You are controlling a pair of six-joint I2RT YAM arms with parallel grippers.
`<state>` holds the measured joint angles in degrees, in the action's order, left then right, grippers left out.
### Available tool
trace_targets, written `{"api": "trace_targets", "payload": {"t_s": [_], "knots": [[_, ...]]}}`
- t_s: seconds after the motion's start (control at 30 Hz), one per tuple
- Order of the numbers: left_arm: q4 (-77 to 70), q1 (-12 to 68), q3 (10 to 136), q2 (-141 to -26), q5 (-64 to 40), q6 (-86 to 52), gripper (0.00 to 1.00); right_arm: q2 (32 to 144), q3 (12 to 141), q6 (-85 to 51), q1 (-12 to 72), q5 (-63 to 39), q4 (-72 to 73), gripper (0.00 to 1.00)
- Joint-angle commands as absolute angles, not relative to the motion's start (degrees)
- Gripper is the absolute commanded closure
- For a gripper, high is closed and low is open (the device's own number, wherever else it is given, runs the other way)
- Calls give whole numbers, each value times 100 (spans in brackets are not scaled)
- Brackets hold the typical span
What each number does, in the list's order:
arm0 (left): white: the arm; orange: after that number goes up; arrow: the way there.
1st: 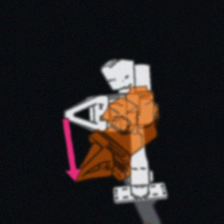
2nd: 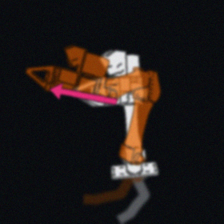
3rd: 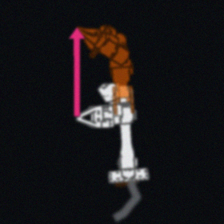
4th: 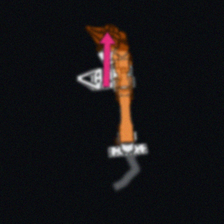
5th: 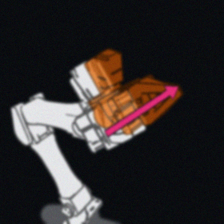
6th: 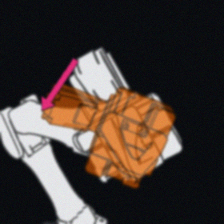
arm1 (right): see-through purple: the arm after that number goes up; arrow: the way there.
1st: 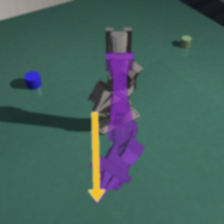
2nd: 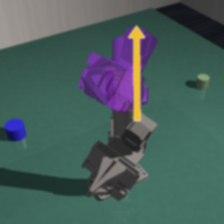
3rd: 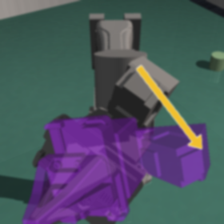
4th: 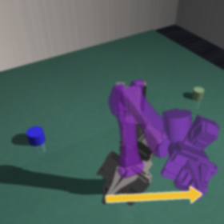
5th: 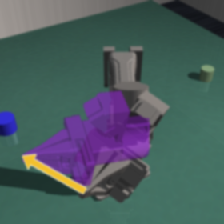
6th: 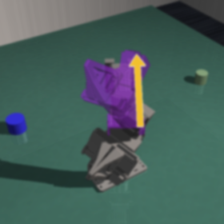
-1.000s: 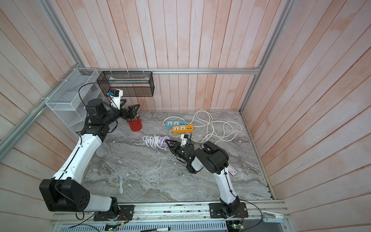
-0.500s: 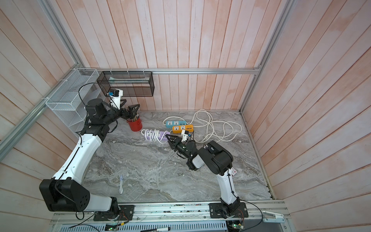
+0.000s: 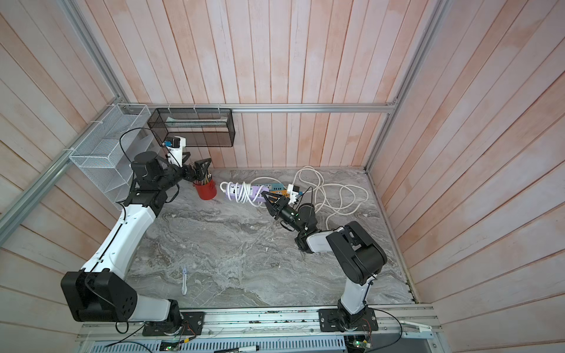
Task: Unwrap the cord wrapped around the power strip
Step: Pick up the power strip from the center of the board.
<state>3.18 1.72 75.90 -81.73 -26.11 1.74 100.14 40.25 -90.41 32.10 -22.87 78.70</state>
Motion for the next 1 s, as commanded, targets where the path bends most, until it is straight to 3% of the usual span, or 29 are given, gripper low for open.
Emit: {"api": "trace_targets", "payload": {"t_s": [0.0,0.53,0.97], "knots": [[148,278,7359,-8058,-2297,59,0,9550,3800,-8981,2959,-2738,7616,79],[-1214,1676,5449,-7480,-1095,220,0,7544,3542,-9077,1771,-3626,5593,78],[-2822,2364,3950,-7105,-1067,-37,0,7249,3808,-9263,1529,-3828,5221,77]]}}
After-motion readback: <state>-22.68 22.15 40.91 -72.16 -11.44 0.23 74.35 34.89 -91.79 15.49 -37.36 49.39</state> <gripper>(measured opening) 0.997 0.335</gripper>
